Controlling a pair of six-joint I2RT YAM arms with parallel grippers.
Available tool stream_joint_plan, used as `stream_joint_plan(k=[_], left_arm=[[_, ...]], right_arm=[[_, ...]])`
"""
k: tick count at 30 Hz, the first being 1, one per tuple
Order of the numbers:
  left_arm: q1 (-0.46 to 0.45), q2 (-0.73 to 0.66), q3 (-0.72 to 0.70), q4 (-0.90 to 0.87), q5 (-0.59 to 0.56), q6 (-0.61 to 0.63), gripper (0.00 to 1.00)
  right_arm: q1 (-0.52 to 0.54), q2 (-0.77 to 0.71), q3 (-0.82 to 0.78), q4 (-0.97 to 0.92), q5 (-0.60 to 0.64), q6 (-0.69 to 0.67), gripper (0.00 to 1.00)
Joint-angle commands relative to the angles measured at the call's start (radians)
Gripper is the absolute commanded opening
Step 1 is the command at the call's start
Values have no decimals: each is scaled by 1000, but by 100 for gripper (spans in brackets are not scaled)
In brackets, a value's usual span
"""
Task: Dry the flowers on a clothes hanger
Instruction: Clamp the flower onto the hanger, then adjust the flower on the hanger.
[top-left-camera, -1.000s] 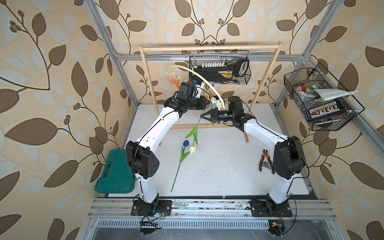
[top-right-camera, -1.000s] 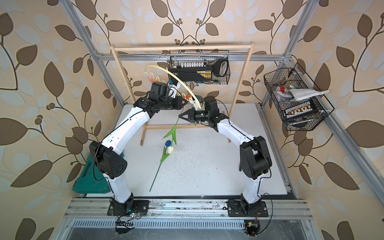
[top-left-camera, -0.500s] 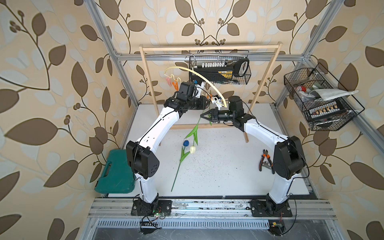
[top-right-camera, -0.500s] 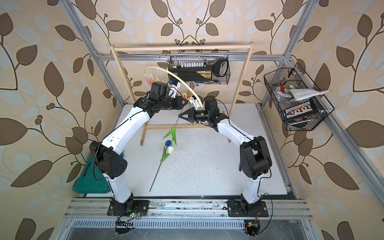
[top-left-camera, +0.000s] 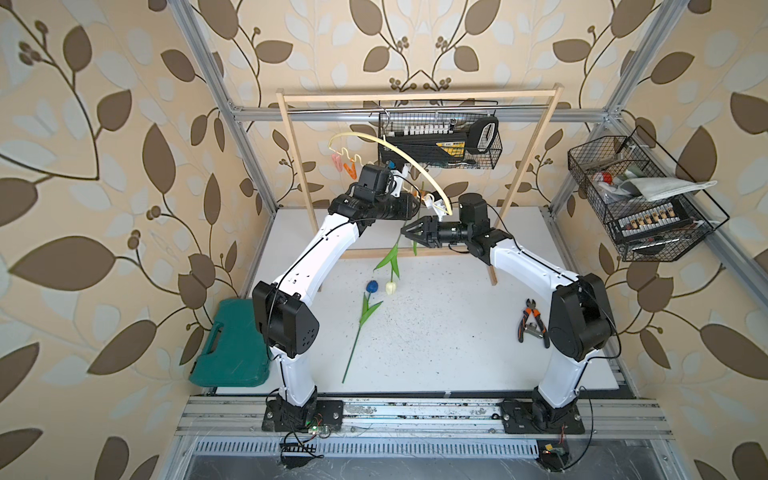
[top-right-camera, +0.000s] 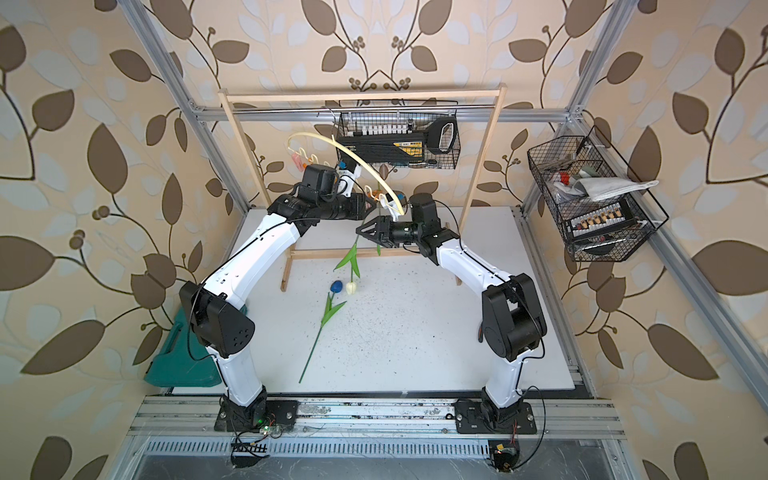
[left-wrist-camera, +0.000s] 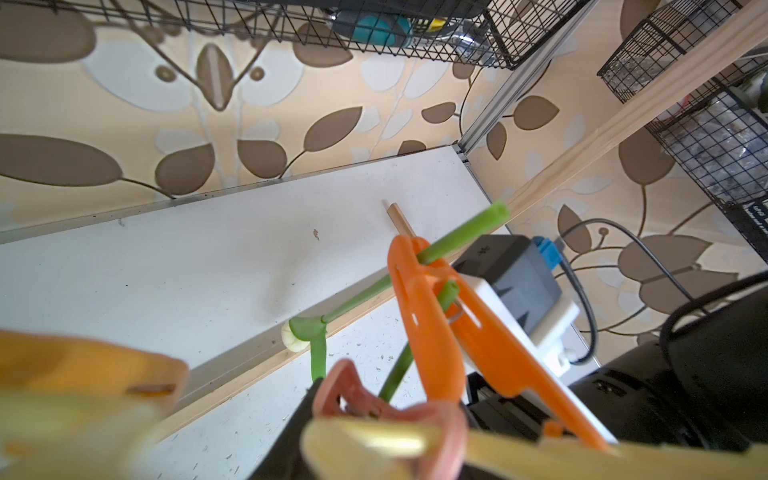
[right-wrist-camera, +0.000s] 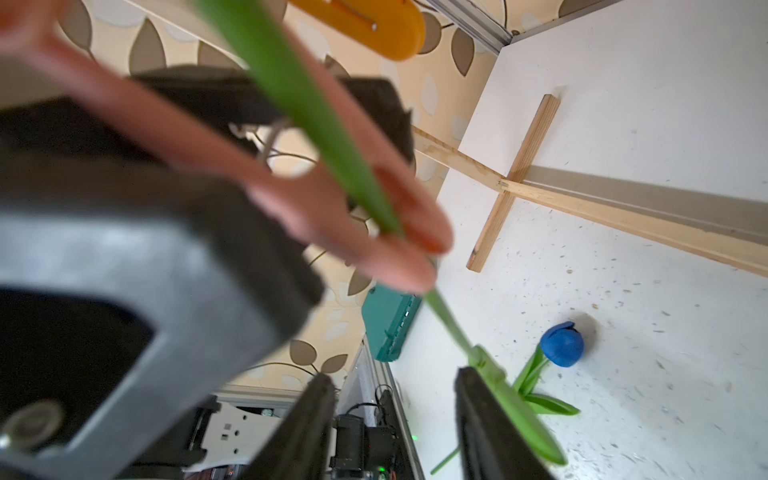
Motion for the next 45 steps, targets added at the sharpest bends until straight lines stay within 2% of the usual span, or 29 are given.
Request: stream_joint_plan(k=[1, 2, 9, 12, 14, 17, 21, 29, 34, 45], left_arm=[[-8, 5, 37, -26, -11, 29, 40], [-8, 8, 40, -30, -13, 32, 40], [-8, 9, 44, -36, -30, 43, 41], [-8, 8, 45, -34, -36, 43, 41], [-7, 10, 44, -33, -32, 42, 44], [-7, 10, 44, -27, -19, 37, 48], [-8, 18, 47, -14, -8, 30, 49], [-8, 23, 50, -14, -34, 45, 45], [-1, 24, 54, -5, -38, 42, 41], [11, 9, 50, -13, -60, 39, 34]], right_arm=[[-24, -59, -37, -49, 12, -57, 80], [-31, -67, -43, -75, 19, -77, 85], [-69, -113, -89, -186, 63, -164, 86], [-89, -152, -106, -237, 140, -212, 85], [-99, -174, -104, -280, 240, -262, 84], [-103, -180, -118, -224, 352, -287, 77], [-103, -127, -143, 2, 355, -243, 73], [-103, 21, -20, 141, 335, -218, 72], [-103, 70, -16, 294, 317, -169, 70], [-83, 172, 139, 302, 297, -153, 51]])
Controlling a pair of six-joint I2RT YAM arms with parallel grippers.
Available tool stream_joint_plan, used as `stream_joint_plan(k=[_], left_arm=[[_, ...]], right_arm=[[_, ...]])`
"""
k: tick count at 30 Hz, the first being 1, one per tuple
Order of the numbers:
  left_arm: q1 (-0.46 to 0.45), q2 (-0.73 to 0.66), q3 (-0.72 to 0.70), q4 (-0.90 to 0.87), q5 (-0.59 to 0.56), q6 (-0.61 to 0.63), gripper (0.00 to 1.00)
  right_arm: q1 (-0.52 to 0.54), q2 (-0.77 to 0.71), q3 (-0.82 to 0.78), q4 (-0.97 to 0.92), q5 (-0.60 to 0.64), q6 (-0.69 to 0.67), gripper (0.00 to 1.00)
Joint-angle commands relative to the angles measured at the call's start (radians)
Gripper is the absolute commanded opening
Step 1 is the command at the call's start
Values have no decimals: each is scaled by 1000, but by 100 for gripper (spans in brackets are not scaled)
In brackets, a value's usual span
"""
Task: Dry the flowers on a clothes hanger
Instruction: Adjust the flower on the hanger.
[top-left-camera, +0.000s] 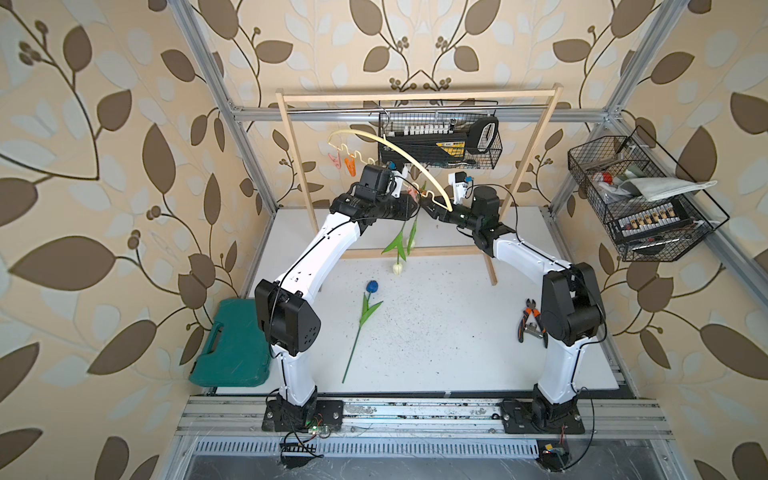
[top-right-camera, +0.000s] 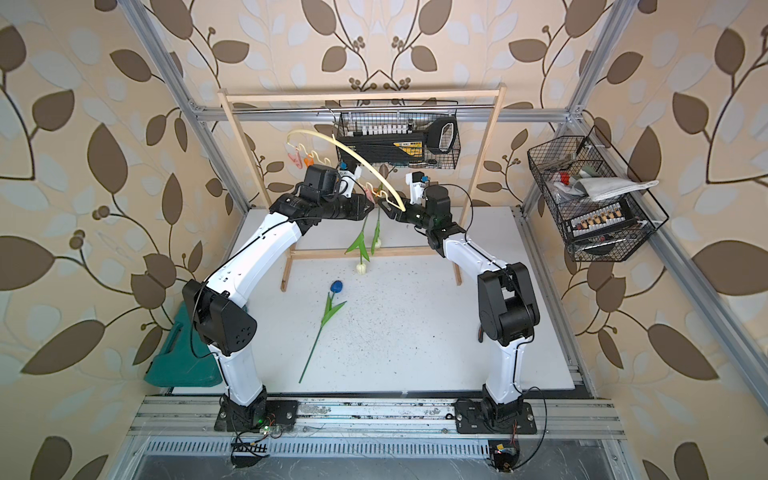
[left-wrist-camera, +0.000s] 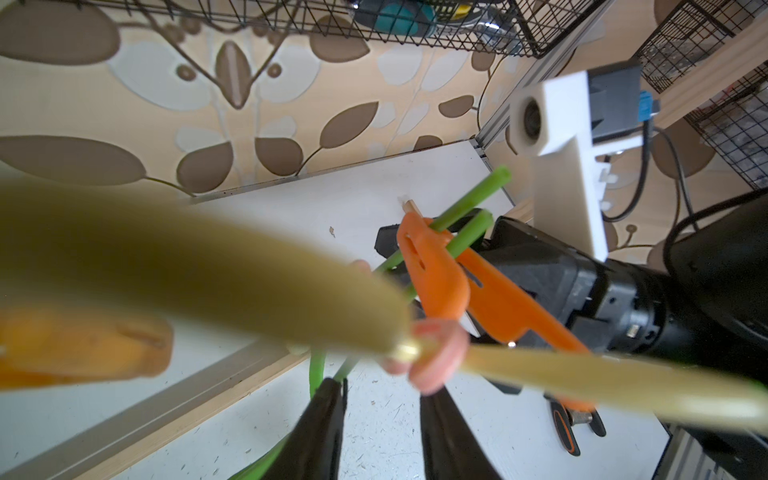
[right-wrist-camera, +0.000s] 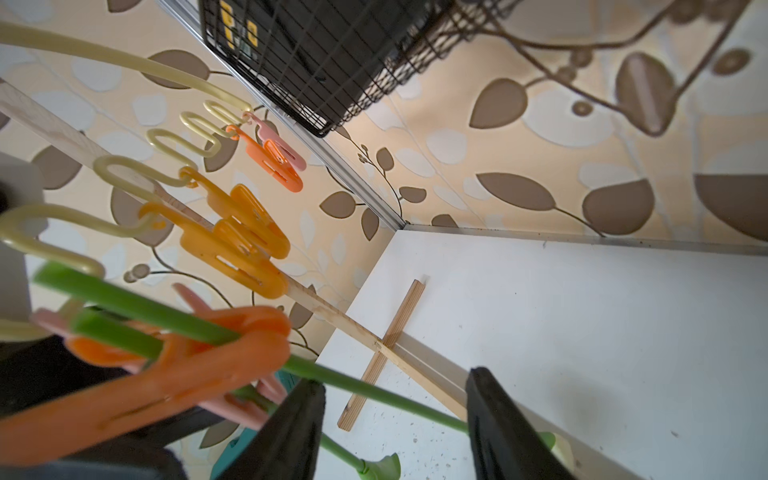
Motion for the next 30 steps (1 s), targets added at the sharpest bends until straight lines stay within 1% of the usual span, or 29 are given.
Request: stream_joint_plan(k=[1, 2, 5, 10, 12, 16, 20, 25, 30], left_arm=[[8, -9, 33, 6, -13, 15, 33], [10, -10, 33, 6, -16, 14, 33], [11, -12, 31, 4, -15, 13, 33], [13, -16, 31, 4, -13, 14, 32], [15, -18, 32, 4, -14, 12, 32], [18, -16, 29, 0, -24, 15, 33], [21, -12, 24, -4, -39, 18, 32], [25, -15, 14, -4, -51, 12, 32], [28, -19, 12, -4, -54, 6, 33]], right_arm=[[15, 40, 60, 20, -20, -4, 49], [17, 42, 67, 19, -22, -7, 46], [17, 38, 77, 16, -19, -14, 42], [20, 17, 68, 23, -14, -23, 28], [21, -1, 57, 21, -7, -35, 24], [21, -49, 28, -28, 24, -86, 21], [21, -101, 17, -120, 69, -140, 17], [21, -152, -2, -179, 122, -155, 15], [21, -166, 32, -261, 163, -179, 14]])
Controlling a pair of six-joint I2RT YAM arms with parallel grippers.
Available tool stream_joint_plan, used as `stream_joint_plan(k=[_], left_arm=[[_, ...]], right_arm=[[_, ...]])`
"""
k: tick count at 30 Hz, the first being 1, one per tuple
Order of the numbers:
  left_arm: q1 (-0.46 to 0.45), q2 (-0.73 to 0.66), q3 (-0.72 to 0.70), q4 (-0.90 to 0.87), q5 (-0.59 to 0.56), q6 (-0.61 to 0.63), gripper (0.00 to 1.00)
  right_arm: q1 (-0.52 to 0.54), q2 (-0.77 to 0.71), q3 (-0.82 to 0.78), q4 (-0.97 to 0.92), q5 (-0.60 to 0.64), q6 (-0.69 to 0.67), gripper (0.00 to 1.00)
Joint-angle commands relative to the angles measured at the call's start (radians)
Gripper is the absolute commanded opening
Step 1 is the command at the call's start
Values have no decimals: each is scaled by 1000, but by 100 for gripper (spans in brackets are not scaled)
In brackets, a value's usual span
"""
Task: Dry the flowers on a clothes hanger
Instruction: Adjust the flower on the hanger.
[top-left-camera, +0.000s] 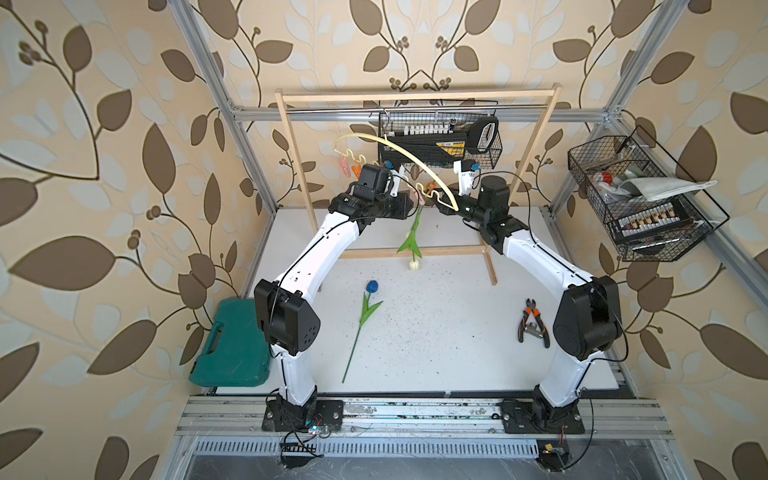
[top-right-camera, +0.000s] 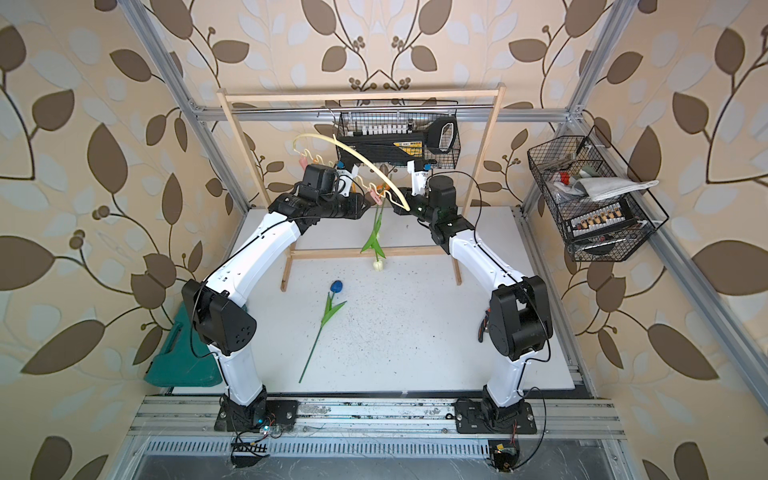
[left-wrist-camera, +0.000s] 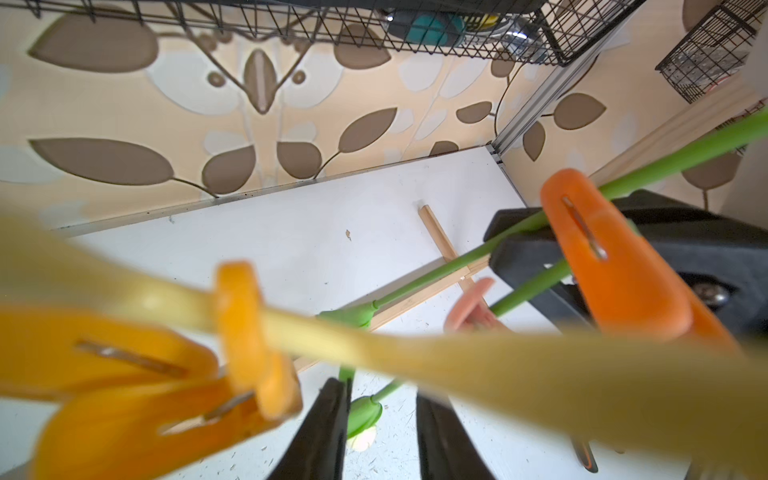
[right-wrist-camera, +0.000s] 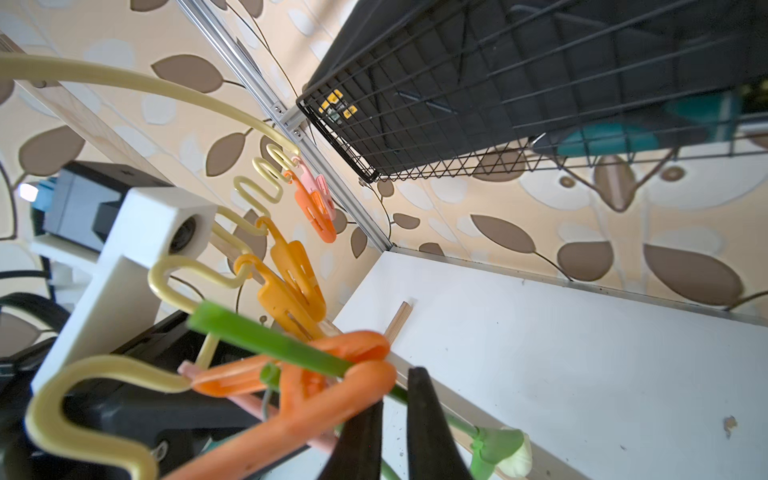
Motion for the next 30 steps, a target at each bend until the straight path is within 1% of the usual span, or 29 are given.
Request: stream_joint_plan(k=[1, 9, 13, 21, 24, 25, 28, 30], left_arm=[[15, -21, 9, -1, -21, 7, 33], [15, -26, -1, 10, -20, 5, 33], [15, -22, -10, 14, -20, 2, 33], [15, -32, -12, 8, -25, 9, 33], [16, -32, -10, 7, -20, 6, 34], [16, -34, -10, 6, -18, 8, 36], [15, -52, -32, 3, 0, 15, 43], [16, -82, -85, 36, 30, 28, 47]], right_arm=[[5, -23, 22, -95, 52, -42, 14], [5, -76, 52, -260, 100, -104, 14], [4, -107, 42, -272, 111, -104, 14], [3, -122, 87, -313, 103, -100, 15], [1, -132, 39, -307, 96, -104, 22], [-2, -139, 13, -292, 88, -99, 26], [-29, -142, -51, -234, -11, -60, 38], [-41, -134, -76, -204, -85, -39, 48]])
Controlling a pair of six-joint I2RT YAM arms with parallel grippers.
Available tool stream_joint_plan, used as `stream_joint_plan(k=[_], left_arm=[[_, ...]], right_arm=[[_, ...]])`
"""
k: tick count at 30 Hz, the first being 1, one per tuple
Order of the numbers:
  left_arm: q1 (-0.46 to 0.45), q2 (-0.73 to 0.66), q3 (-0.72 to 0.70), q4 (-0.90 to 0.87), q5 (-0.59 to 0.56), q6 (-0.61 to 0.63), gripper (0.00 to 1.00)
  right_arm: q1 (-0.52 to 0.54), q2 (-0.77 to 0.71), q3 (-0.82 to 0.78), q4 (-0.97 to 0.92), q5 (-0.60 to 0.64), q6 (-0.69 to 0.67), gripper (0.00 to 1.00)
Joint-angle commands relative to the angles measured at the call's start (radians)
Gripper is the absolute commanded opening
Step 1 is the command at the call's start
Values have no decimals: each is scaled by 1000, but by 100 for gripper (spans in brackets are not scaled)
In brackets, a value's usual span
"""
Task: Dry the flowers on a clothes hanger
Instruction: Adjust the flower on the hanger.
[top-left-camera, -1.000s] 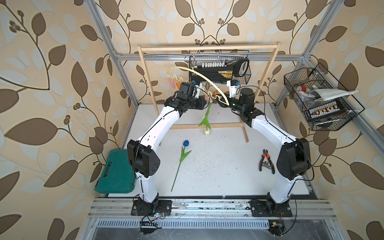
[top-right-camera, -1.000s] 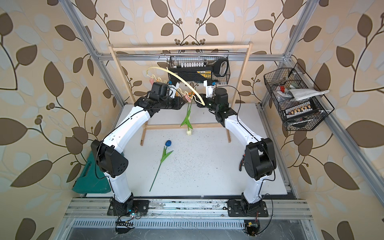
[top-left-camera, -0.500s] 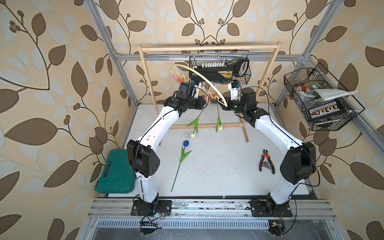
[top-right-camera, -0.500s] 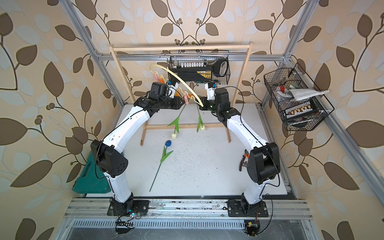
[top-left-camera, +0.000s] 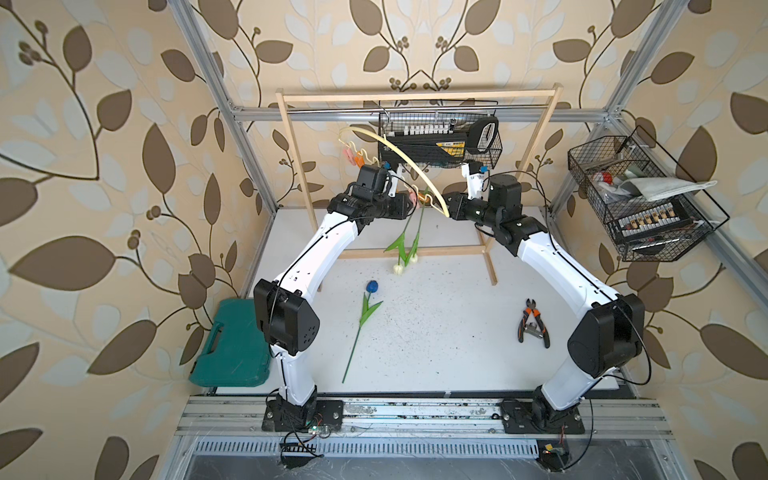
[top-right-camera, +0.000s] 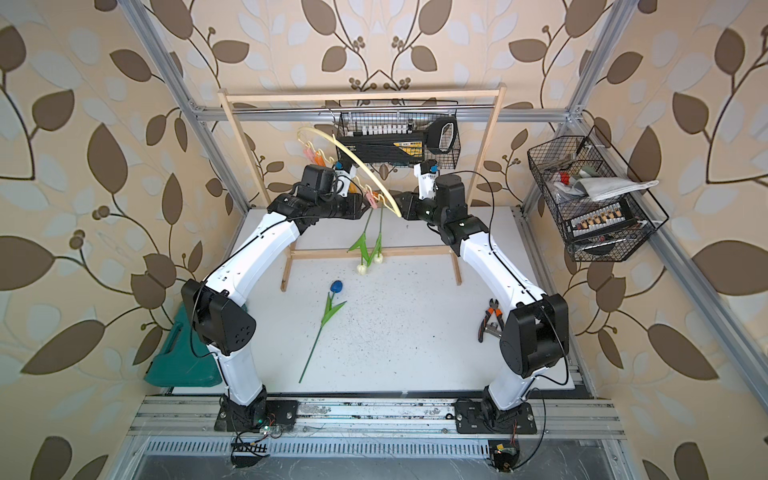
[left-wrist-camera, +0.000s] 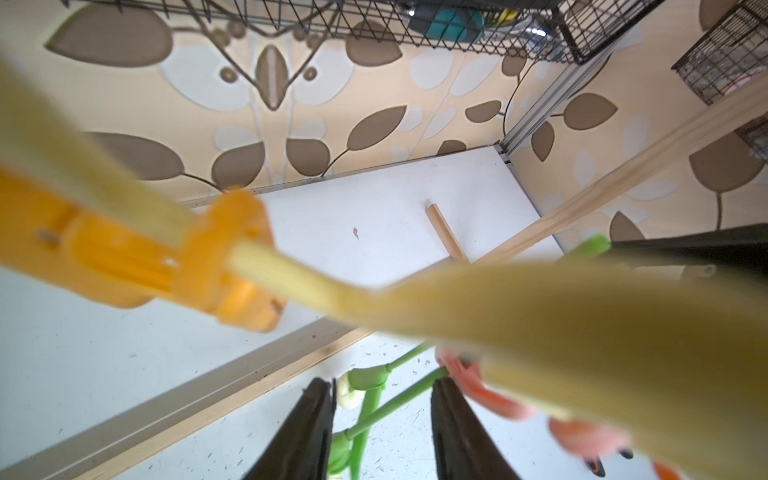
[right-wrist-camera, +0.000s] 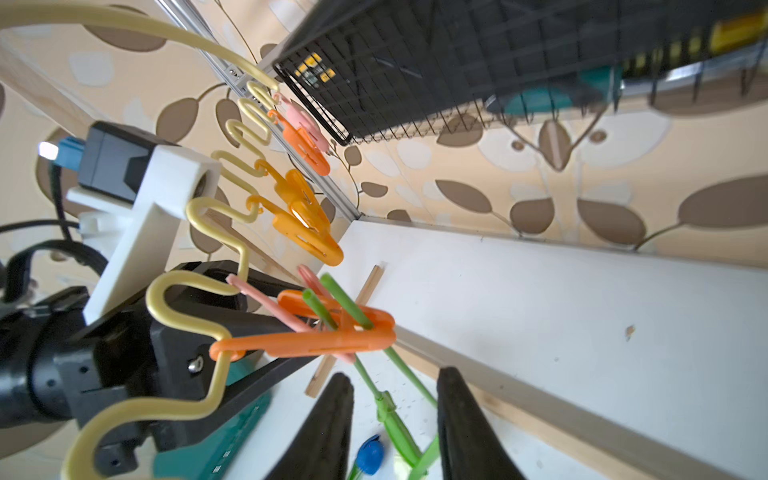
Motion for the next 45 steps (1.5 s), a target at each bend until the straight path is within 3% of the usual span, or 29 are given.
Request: stream_joint_plan(k=[1, 8, 18, 31, 45], left_arm=[[10, -86, -77, 42, 49, 32, 49], [21, -122, -146, 68, 174, 59, 58], [44, -116, -138, 54, 247, 47, 56], [47, -121, -152, 60, 230, 32, 54], [51, -136, -177, 78, 199, 14, 50]], right_arm=[[-24, 0, -52, 64, -139, 42, 50], [-36, 62, -118, 244, -272, 146, 52], [-32, 154, -130, 443, -307, 233, 52], [5, 194, -249, 712, -319, 307, 49], [26, 160, -325, 733, -309, 280, 44]])
